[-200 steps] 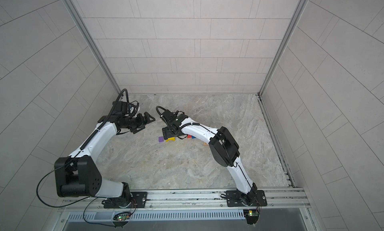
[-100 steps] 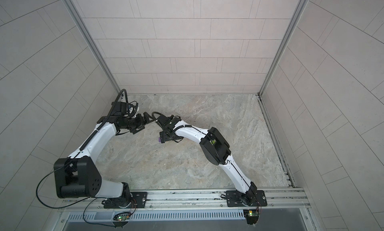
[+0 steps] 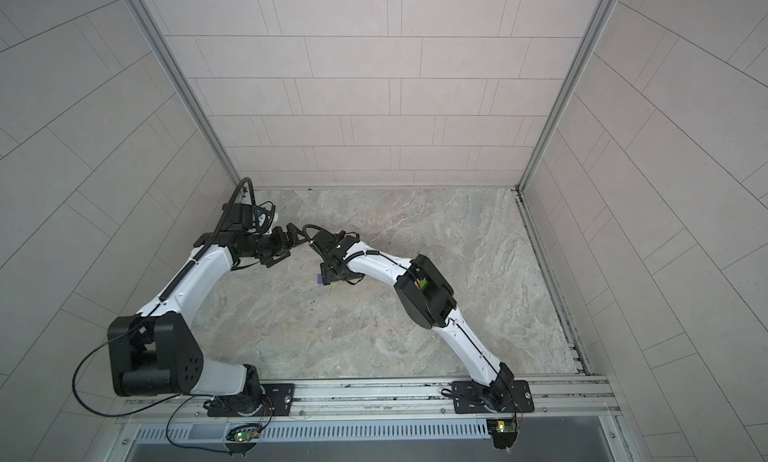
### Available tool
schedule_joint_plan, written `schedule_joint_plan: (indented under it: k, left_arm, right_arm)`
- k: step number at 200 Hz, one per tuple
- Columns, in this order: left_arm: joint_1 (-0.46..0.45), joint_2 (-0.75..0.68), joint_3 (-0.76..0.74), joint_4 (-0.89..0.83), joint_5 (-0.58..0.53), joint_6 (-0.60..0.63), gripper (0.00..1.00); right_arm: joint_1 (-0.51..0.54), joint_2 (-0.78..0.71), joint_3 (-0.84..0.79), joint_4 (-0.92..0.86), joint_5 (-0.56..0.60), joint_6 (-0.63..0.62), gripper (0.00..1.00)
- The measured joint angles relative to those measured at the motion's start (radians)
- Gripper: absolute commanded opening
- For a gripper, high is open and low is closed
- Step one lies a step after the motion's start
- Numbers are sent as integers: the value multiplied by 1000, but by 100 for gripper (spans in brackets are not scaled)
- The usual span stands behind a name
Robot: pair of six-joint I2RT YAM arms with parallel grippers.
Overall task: Build the wood block tower
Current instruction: 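Lift the yellow arch block with the right gripper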
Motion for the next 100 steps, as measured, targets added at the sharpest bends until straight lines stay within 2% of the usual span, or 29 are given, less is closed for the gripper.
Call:
schedule_joint_plan:
  k: [100]
  left_arm:
    - [0, 0, -1, 2, 6, 0, 97]
  right_arm:
    - [3, 0, -3, -19, 49, -25, 67]
